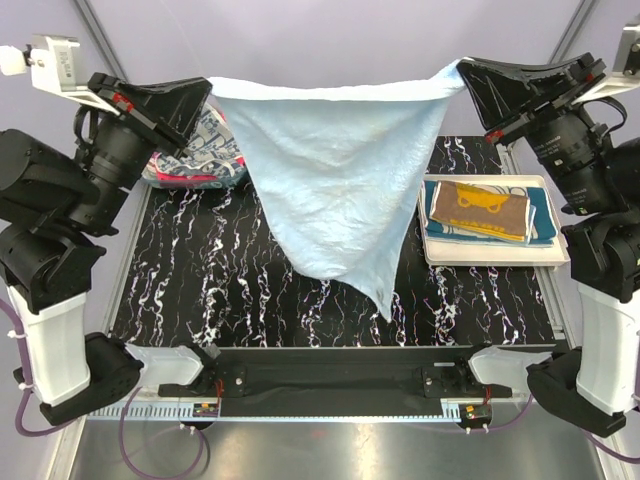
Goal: Fold and stack the towels
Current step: Flatten out the crumpled towel
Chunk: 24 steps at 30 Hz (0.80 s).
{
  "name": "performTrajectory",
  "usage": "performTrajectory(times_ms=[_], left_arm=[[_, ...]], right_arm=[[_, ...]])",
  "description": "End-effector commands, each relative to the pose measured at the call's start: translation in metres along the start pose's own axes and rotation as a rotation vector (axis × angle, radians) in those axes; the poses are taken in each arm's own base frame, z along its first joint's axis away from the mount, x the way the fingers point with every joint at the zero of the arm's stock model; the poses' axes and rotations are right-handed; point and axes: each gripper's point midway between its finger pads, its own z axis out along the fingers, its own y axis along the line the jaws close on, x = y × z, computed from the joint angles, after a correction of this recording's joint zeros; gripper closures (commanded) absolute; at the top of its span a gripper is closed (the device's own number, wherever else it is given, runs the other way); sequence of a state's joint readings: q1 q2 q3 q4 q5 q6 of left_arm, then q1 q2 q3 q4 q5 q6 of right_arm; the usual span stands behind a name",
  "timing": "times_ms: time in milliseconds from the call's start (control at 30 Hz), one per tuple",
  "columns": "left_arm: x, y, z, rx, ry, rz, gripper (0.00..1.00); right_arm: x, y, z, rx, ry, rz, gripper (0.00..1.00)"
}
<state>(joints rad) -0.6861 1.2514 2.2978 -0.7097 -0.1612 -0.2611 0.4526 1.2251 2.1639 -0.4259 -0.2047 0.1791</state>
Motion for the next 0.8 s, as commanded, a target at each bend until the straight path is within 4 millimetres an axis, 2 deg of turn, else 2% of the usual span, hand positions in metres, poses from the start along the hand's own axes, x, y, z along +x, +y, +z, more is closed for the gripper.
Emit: performTrajectory(times_ms=[0, 233, 400, 467, 567, 600, 633, 667, 700, 767], left_arm=[[-0.045, -0.016, -0.016, 0.083, -0.144, -0.002, 1.0], [-0.063, -0.025, -0.023, 0.126, -0.204, -0.015, 1.0], [-0.055, -0.019, -0.011, 0.091, -0.189, -0.015, 1.0], [-0.039, -0.014, 0.005, 0.063, -0.154, -0.002, 1.0], [-0.012, 0.0, 0.03, 0.001, -0.111, 0.014, 1.0], [-0.006, 0.01, 0.037, -0.038, -0.103, 0.018, 1.0], [0.011, 0.02, 0.054, -0.066, -0.066, 0.018, 1.0], [0.02, 0.024, 0.064, -0.055, -0.044, 0.013, 1.0], [0.023, 0.044, 0.072, -0.101, -0.044, 0.003, 1.0], [0.051, 0.069, 0.103, -0.135, 0.003, -0.01, 1.0]], right_arm=[[-0.038, 0.019, -0.008, -0.074, -0.112, -0.021, 1.0], [-0.041, 0.023, -0.009, -0.091, -0.122, -0.02, 1.0], [-0.03, 0.013, 0.001, -0.054, -0.106, -0.021, 1.0], [-0.015, 0.003, 0.01, -0.027, -0.077, -0.022, 1.0], [0.028, -0.02, 0.034, 0.034, 0.007, -0.021, 1.0], [0.039, -0.026, 0.04, 0.052, 0.028, -0.019, 1.0], [0.051, -0.033, 0.046, 0.07, 0.052, -0.018, 1.0], [0.073, -0.045, 0.059, 0.097, 0.092, -0.024, 1.0], [0.085, -0.051, 0.065, 0.112, 0.112, -0.025, 1.0], [0.109, -0.066, 0.078, 0.148, 0.148, -0.044, 1.0]])
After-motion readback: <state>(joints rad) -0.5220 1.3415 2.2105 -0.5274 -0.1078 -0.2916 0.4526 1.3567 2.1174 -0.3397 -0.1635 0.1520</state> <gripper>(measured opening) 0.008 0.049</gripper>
